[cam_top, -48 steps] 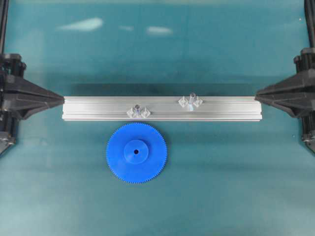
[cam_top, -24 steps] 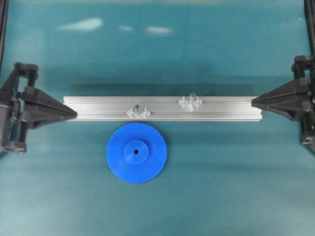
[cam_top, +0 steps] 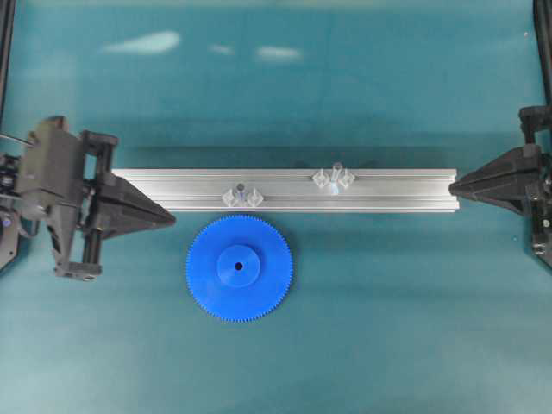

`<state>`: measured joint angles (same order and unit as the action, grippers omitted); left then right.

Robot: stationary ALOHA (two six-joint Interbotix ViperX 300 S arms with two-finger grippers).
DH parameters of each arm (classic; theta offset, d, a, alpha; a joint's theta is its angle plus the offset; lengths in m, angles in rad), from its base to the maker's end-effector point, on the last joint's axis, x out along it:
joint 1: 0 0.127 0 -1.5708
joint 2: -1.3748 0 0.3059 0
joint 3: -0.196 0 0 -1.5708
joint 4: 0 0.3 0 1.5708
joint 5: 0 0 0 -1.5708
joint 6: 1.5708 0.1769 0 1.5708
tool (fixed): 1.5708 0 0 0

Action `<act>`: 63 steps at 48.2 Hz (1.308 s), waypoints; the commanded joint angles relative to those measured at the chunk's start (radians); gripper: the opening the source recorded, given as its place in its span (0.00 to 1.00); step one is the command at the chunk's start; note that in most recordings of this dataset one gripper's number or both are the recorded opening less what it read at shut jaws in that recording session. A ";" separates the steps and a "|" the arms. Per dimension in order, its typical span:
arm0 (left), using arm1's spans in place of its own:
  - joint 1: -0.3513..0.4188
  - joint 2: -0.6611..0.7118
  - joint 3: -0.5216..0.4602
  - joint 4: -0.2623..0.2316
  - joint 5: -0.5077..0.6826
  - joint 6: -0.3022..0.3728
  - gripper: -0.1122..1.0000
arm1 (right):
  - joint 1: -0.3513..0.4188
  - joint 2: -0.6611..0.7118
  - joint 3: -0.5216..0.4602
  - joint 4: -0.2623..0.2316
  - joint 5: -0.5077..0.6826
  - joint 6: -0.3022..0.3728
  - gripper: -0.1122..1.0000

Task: Insert the large gear onto the shaft.
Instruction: 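Move the left gripper over the blue gear's center hub, then lower the open left gripper fingers into the gear hub bore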

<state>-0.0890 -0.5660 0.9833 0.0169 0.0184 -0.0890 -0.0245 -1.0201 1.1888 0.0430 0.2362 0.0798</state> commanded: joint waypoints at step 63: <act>-0.066 0.649 -0.569 0.002 0.538 -0.040 0.09 | -0.032 -0.029 0.032 0.002 0.063 0.015 0.13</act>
<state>-0.1442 0.0798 0.4541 0.0169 0.5492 -0.1304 -0.0537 -1.0523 1.2318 0.0430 0.3022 0.0813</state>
